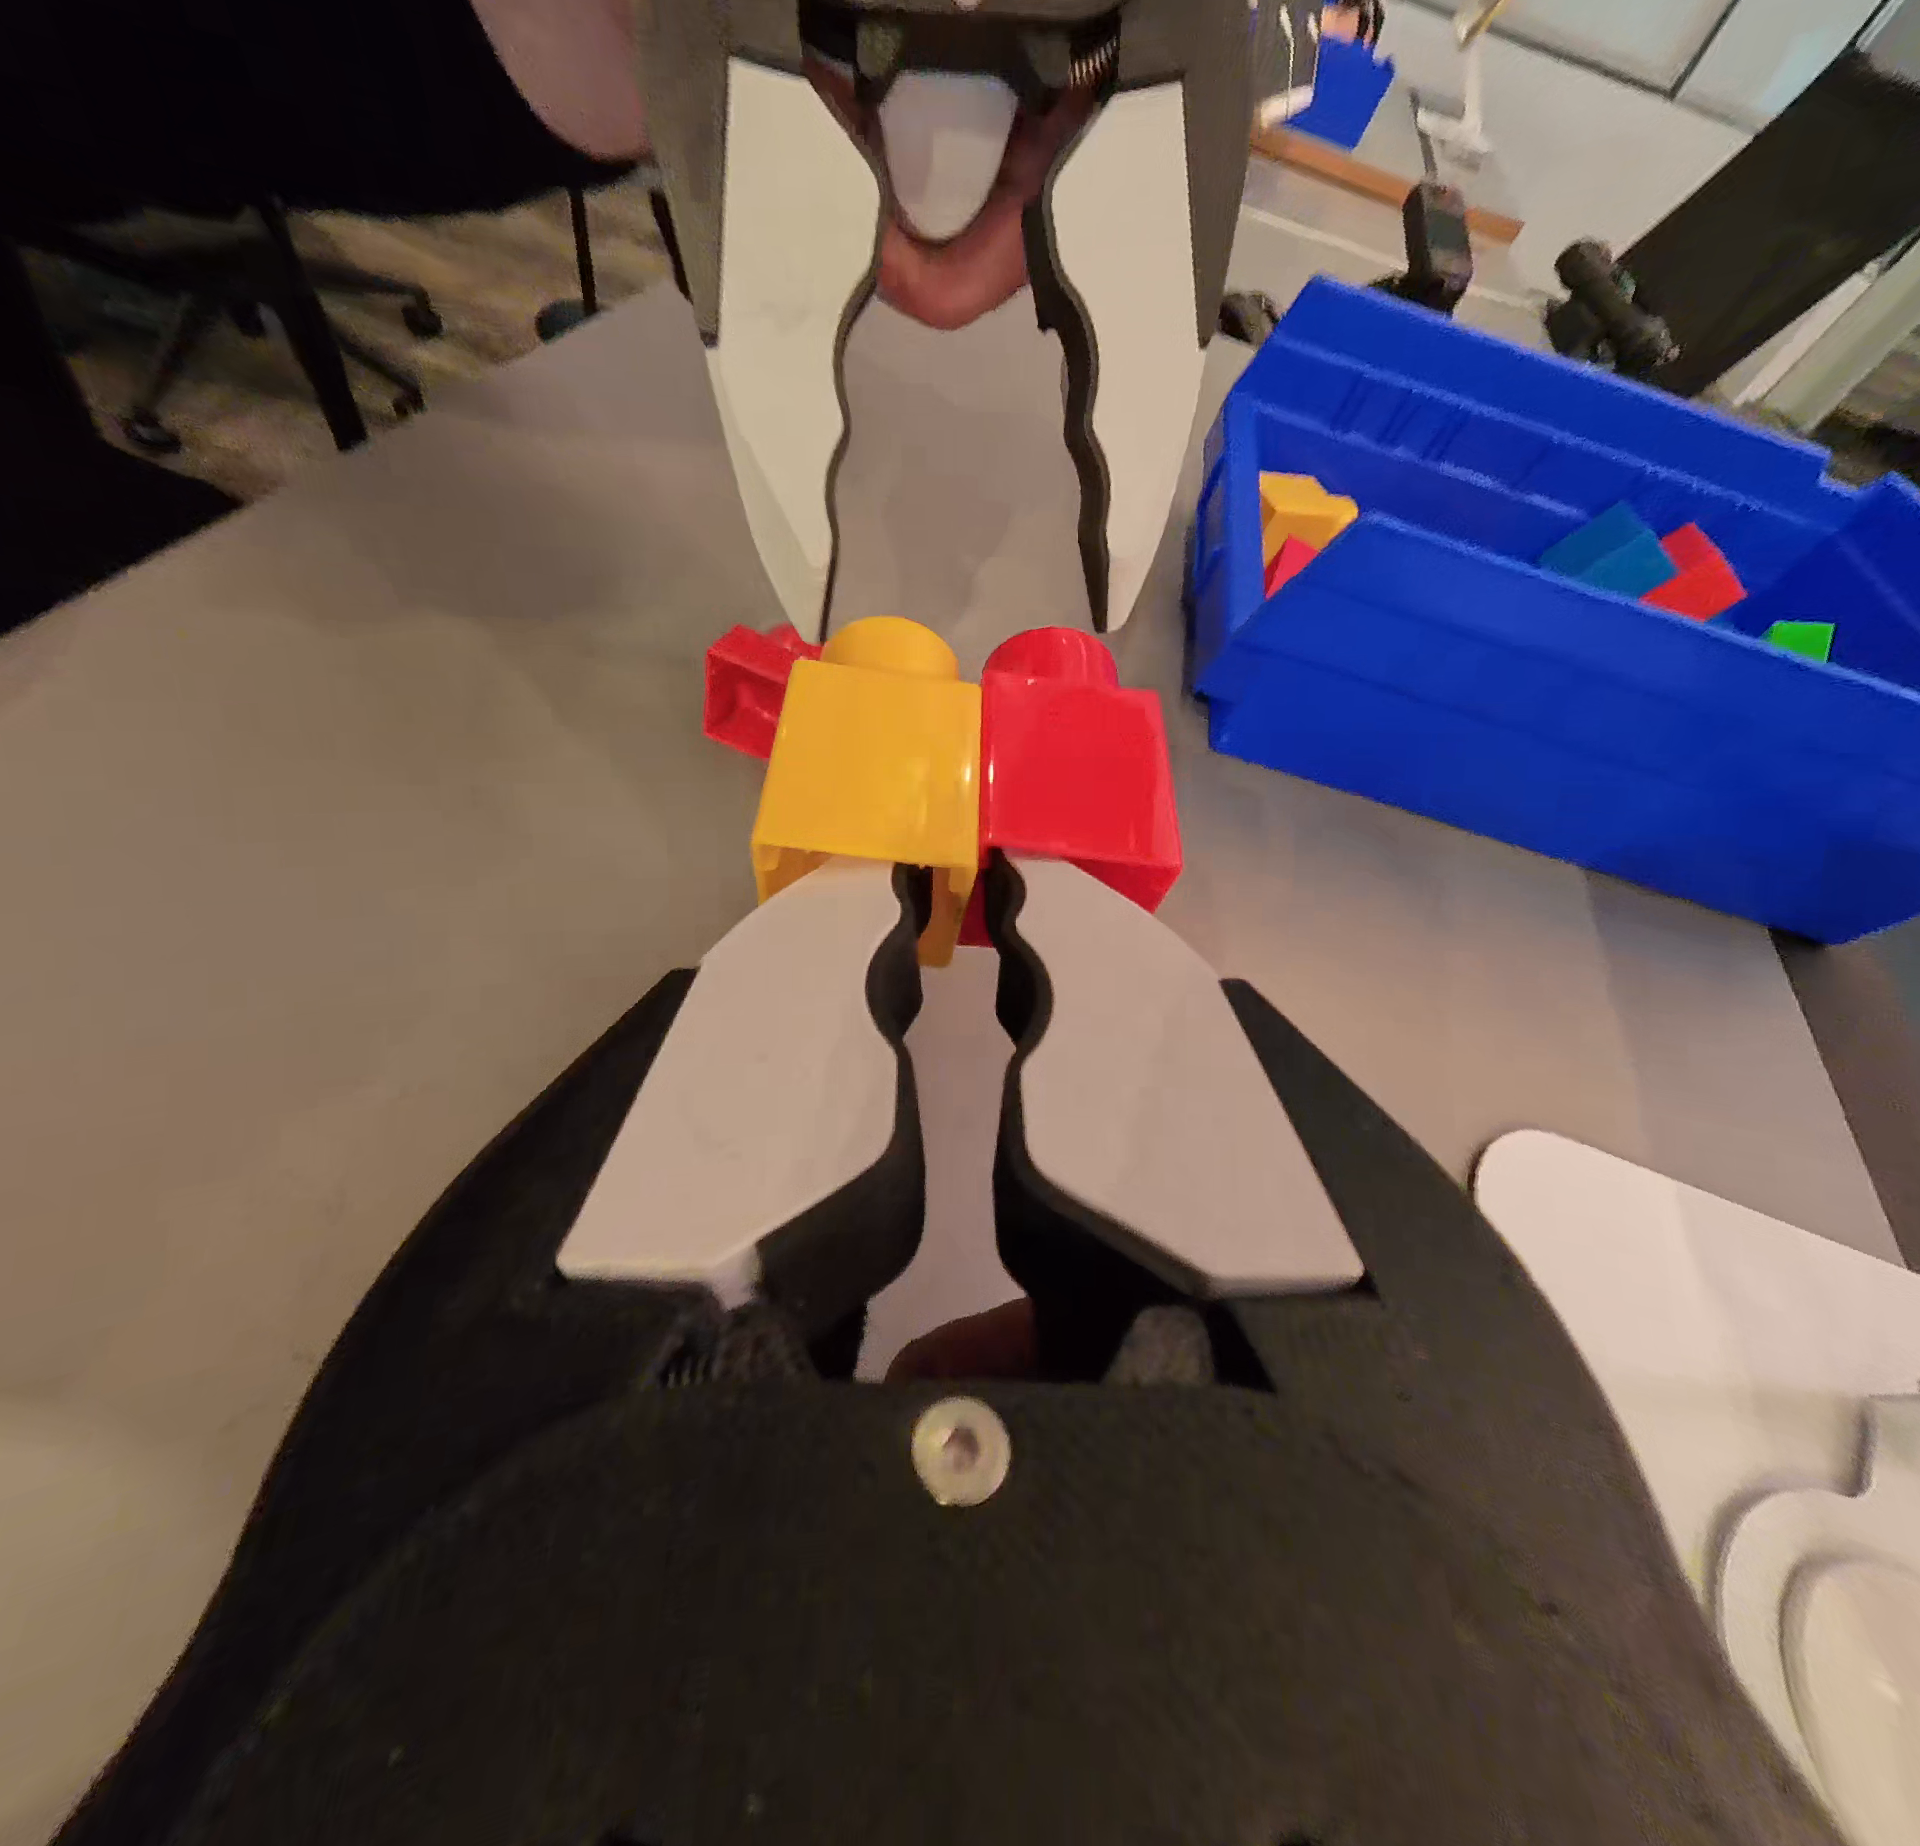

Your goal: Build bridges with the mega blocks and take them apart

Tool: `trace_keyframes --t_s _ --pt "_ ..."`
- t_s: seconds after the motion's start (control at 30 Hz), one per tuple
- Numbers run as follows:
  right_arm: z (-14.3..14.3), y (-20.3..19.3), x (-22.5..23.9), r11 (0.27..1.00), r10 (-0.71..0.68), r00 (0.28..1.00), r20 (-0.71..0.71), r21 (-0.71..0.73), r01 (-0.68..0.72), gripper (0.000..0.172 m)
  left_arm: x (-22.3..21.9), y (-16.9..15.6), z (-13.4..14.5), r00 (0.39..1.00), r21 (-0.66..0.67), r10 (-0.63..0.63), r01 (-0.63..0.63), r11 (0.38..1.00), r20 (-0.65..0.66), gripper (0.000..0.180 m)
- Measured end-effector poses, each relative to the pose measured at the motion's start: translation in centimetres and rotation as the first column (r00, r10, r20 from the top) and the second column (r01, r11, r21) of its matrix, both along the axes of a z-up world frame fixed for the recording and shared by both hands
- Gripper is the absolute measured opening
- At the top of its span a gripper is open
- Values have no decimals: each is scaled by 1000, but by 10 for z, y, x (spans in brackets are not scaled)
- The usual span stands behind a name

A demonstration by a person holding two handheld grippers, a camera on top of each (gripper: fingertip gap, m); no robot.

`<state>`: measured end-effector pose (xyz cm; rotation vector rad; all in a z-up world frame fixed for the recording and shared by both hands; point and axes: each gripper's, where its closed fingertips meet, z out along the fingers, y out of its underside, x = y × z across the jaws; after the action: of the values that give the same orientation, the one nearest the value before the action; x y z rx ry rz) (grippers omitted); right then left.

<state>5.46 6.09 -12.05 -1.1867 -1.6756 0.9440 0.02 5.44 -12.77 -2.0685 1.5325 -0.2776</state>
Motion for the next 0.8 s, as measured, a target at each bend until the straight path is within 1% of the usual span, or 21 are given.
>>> trace_keyframes --t_s 0.1,0.17,0.2,0.33,0.4,0.53,0.6,0.67,0.8 --pt "9 -9 -1 1000 23 999 -49 -8 -23 9 6 -3 11 996 35 -19 16 999 83 54" --pt "12 -16 -2 999 41 997 -64 6 -40 9 10 -6 21 985 33 -30 25 999 171 40" --pt "13 -19 -2 999 47 996 -72 9 -46 9 9 -4 26 979 43 -19 11 999 201 37" --pt "20 -28 0 997 76 990 -115 -20 -79 9 2 3 37 961 75 24 -47 996 277 38" --pt "23 -32 1 995 92 987 -129 -30 -97 9 8 -1 42 945 71 6 -30 997 326 39" --pt "25 -34 2 994 101 984 -145 -33 -107 10 14 -2 36 947 90 -6 -25 996 320 31" --pt "27 -33 3 993 102 982 -158 -47 -111 9 17 -5 39 931 76 -17 -12 997 366 28" --pt "28 -33 3 992 102 981 -165 -55 -113 10 17 -4 40 923 63 -4 -22 998 385 28" --pt "24 -35 1 993 104 984 -147 -36 -110 10 17 -4 34 938 76 -7 -20 997 346 23"
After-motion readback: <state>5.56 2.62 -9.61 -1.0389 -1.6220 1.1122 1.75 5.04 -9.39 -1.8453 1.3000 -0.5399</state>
